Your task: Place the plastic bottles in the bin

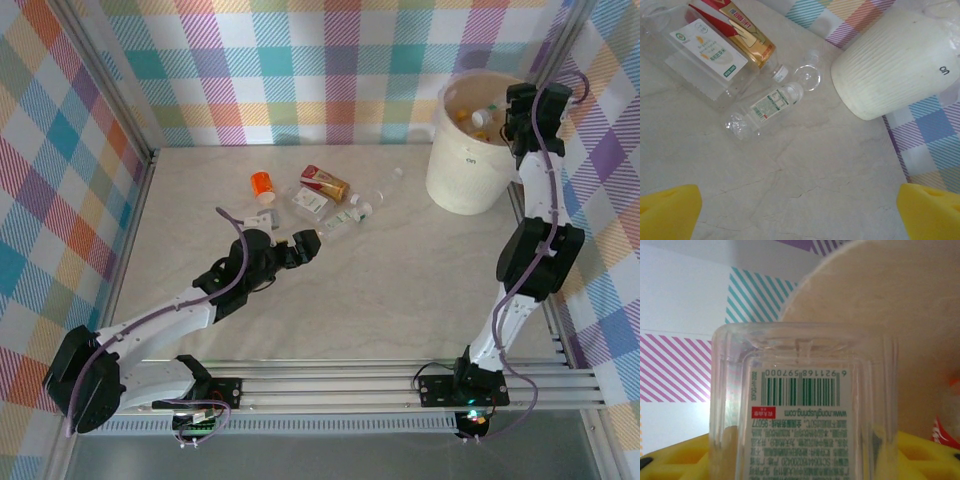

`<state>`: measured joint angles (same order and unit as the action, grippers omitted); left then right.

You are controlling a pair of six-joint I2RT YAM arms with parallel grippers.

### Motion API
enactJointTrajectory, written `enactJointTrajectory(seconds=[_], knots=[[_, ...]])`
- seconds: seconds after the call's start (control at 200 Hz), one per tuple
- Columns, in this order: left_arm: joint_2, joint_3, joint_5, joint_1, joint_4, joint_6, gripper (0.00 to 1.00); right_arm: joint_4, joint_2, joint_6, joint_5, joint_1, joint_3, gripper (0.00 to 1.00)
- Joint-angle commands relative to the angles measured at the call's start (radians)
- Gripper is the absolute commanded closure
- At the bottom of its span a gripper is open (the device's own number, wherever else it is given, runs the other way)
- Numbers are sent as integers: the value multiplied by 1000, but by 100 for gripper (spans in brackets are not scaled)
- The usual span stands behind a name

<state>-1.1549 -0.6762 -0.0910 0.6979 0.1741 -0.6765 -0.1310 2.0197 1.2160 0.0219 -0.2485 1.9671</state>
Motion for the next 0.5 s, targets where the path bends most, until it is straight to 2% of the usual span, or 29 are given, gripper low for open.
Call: enactJointTrajectory(seconds=[0.0, 0.115, 0.215, 0.285, 0.495], knots=[[-12, -14, 0, 5, -3, 2, 0, -82, 18, 47, -116, 31, 116, 31], [-15, -16, -1, 4, -4, 2, 0, -144, 54, 54, -142, 41, 193, 14], [-12, -15, -5, 4, -12, 5, 0, -170, 73, 55, -129, 43, 237, 7], [-7, -13, -10, 4, -20, 6, 0, -171, 66, 49, -128, 45, 240, 3], [5, -5, -37, 4, -34, 4, 0, -157, 18, -1, -141, 50, 193, 2]])
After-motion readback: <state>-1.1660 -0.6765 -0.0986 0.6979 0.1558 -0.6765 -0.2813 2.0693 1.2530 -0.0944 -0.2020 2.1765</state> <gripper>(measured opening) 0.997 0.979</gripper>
